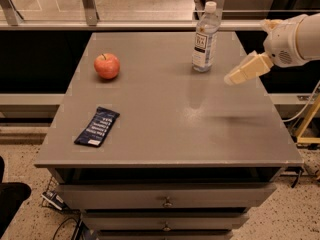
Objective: Move blue plastic bottle near rxbar blueberry
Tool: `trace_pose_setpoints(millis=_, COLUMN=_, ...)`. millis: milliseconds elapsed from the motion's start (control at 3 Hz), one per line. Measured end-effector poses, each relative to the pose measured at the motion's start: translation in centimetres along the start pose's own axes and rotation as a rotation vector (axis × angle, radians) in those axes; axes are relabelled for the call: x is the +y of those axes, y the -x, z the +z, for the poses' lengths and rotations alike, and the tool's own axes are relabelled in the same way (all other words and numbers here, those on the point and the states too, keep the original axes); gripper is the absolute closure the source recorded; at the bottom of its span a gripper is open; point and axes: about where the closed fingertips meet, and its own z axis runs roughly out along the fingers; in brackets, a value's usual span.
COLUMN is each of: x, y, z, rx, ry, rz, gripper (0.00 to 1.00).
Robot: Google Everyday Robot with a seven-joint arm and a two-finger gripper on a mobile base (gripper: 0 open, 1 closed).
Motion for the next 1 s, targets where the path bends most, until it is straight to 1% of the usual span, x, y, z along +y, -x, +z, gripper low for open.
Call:
trace_pose_setpoints(millis=333, x=-3.1, y=0.6, z=2.8, rx=-0.193, ry=-0.070, rz=0.087, gripper=0.00)
trace_pose_setpoints(millis=667, x=-5.4, y=0.9, z=5.3, rx=-0.372, ry=-0.093, rz=0.185, gripper=0.00)
trace_pose_setpoints(millis=1000, x=-6.7, y=1.5, z=7.2, rx=-0.483, ry=-0.067, rz=0.247, gripper=0.00)
